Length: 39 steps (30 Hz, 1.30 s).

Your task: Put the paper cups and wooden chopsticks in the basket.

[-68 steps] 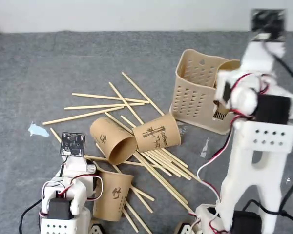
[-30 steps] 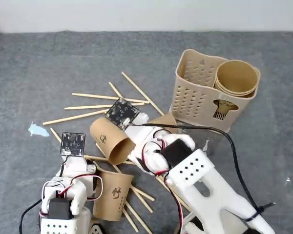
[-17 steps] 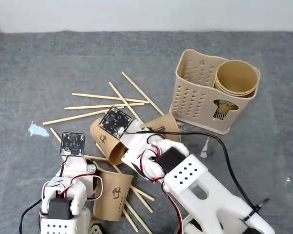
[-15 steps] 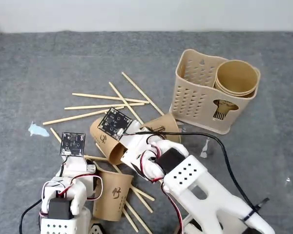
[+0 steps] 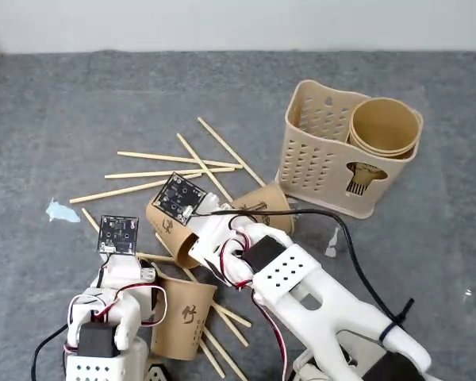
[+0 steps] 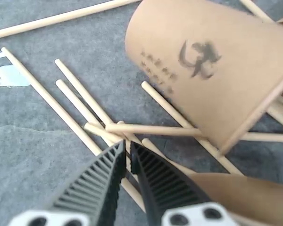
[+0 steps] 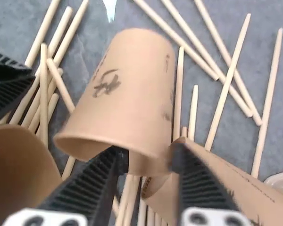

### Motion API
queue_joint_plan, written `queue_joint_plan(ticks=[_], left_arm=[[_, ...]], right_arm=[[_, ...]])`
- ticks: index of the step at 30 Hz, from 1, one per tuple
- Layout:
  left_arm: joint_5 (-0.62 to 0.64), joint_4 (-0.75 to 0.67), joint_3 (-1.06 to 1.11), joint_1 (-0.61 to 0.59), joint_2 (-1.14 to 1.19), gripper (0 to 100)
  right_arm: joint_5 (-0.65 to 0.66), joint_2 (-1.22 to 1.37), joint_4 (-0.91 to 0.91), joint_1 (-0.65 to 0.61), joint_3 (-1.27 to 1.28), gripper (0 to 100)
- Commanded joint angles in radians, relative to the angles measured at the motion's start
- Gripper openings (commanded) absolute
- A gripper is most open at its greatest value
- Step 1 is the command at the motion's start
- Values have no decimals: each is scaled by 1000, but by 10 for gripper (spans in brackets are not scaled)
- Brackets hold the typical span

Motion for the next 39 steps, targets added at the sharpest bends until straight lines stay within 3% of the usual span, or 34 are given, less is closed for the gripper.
queue_joint_plan(ticks=[1, 7, 13, 28, 39], left_arm=[[11, 3, -8, 2, -17, 14], [11, 3, -8, 2, -17, 14], [11, 3, -8, 2, -17, 14], [11, 3, -8, 2, -17, 14], [11, 3, -8, 2, -17, 14]], right_arm=[[5, -5, -13, -2, -32, 28], [2, -7, 102, 1, -133, 9], [-89, -7, 265, 44, -350, 8], [-95, -7, 390, 363, -735, 8], [-196, 7, 842, 595, -1246, 8]])
